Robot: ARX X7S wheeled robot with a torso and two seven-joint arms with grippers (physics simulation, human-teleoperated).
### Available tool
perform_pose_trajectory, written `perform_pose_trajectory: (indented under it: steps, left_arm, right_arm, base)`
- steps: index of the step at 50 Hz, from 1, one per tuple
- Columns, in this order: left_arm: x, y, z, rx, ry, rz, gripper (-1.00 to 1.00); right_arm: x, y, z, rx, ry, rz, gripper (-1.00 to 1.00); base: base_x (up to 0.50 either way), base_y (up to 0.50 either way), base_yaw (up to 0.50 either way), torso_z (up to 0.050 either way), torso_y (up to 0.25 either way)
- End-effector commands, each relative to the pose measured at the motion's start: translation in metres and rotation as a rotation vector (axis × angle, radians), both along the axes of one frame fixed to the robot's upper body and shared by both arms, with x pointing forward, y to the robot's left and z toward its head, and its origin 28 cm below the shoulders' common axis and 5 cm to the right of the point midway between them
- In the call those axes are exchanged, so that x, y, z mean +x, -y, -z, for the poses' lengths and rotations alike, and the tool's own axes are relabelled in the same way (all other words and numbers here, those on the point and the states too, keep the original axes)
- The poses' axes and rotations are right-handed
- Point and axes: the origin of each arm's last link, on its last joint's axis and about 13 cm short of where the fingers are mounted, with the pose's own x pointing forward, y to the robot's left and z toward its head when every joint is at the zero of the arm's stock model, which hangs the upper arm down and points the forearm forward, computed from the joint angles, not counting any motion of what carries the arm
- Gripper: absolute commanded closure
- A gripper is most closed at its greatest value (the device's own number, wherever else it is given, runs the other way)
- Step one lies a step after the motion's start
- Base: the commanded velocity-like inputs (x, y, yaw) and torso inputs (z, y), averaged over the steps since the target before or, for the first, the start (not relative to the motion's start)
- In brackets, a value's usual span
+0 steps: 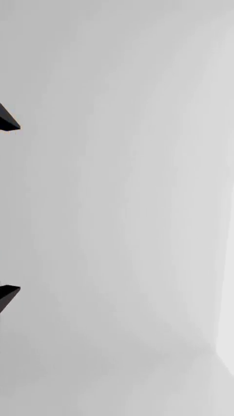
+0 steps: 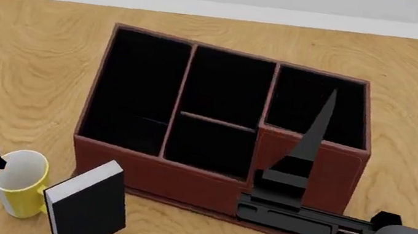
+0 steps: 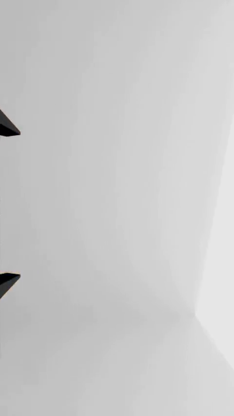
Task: Pick up the book and place it in the back compartment of the caddy.
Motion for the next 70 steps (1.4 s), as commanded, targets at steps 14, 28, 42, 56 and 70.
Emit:
perform_pose_trajectory:
  steps: [14,28,42,56,70]
  left_arm:
    - [-0.001,-0.001,-0.002,0.003,0.013,-0.002,-1.0]
    - [-0.003,-0.001,-0.003,0.012,0.025,0.014,-1.0]
    - [-0.005,-0.002,-0.005,0.018,0.031,0.012,-1.0]
    - [-0.005,-0.003,-0.005,0.011,0.03,0.014,-1.0]
    - [-0.013,-0.002,-0.009,0.026,0.054,0.031,-1.0]
  right_arm:
    - [-0.001,0.0,0.0,0.005,-0.001,-0.011,-1.0]
    - [-0.002,0.001,-0.001,0.013,0.002,-0.009,-1.0]
    - [-0.002,-0.001,-0.001,-0.015,-0.003,-0.014,-1.0]
    - [-0.003,-0.003,-0.001,-0.032,0.015,-0.031,-1.0]
    - [-0.002,-0.003,-0.001,-0.004,0.002,-0.058,-1.0]
  base:
    - [0.0,0.0,-0.5,0.0,0.0]
    - [0.0,0.0,-0.32,0.0,0.0]
    - [0.33,-0.08,0.0,0.0,0.0]
    - [0.17,-0.04,0.0,0.0,0.001]
    - [0.36,-0.09,0.0,0.0,0.001]
